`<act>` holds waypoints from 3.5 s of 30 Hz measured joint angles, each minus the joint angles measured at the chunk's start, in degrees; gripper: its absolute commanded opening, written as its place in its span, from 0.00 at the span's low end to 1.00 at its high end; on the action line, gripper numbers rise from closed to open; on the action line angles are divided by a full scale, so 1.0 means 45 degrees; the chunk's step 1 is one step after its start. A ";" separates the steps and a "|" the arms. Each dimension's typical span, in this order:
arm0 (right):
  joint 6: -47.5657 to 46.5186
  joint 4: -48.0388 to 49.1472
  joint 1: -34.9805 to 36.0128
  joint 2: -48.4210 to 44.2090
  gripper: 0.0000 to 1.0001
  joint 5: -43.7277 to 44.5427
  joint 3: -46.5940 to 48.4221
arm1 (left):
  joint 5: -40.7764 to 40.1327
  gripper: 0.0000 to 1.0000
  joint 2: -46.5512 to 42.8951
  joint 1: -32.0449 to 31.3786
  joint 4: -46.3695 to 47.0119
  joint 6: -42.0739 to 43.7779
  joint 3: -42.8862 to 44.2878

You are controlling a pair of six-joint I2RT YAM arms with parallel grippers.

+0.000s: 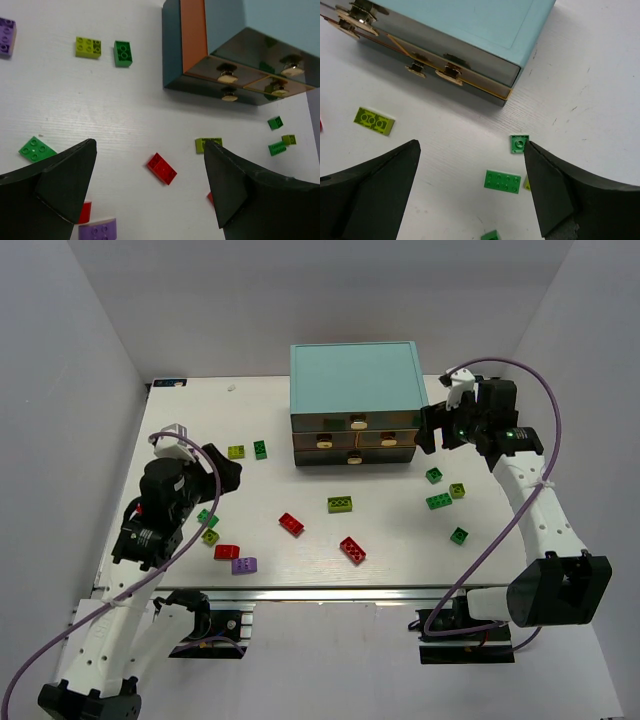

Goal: Sort the legos into containers by color

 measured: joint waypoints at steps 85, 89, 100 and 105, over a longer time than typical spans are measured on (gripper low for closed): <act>1.0467 0.5994 0.4823 0.0845 0.35 0.1962 -0.3215 | 0.2302 0.98 0.3211 0.0000 0.1321 -0.1622 -0.0631; 1.0506 0.5994 0.4891 0.0656 0.51 0.1972 -0.3376 | 0.1821 0.98 0.3215 0.0000 0.1035 -0.1685 -0.0452; 1.0520 0.5785 0.5187 0.0549 0.89 0.0325 -0.3730 | -0.1069 0.94 0.3696 0.0000 -0.1627 -0.3317 -0.0452; 1.0482 0.5761 0.5353 0.0729 0.87 -0.0350 -0.3784 | -0.2438 0.93 0.4464 0.0000 -0.2540 -0.4303 -0.0452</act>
